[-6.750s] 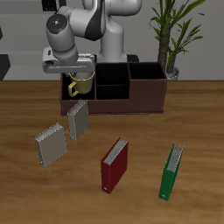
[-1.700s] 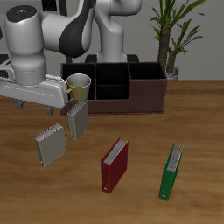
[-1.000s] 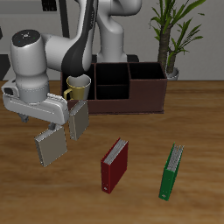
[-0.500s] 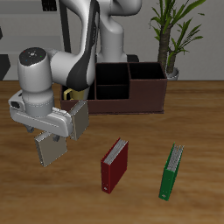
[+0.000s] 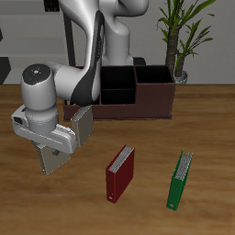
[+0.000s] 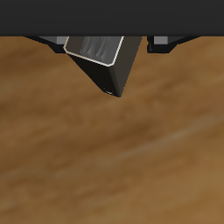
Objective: Place the white-yellow mug into the back desk caddy's left compartment and place the right yellow book into the back desk caddy's right compartment
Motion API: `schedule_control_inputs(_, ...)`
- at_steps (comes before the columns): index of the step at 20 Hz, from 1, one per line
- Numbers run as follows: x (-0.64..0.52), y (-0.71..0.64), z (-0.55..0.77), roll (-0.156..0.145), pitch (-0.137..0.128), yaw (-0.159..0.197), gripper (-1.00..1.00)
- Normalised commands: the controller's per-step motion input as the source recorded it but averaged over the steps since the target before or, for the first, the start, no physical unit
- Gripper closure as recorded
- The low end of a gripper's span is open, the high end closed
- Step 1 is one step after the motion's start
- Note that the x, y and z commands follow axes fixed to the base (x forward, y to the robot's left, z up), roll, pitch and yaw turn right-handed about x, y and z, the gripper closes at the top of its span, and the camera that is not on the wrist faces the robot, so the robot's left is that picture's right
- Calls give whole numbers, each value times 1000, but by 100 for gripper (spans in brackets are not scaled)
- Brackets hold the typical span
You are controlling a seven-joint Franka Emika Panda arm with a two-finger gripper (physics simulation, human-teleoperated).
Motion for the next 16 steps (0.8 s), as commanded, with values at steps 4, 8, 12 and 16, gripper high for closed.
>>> schedule_control_inputs(4,-10,-88,3,-22,19,-42,100)
schedule_control_inputs(8,-31,37,271,-56,-13,3,100)
schedule_control_inputs(12,-197,250,665,-85,-10,60,100)
schedule_control_inputs(16,-354,346,722,-41,-57,139,100)
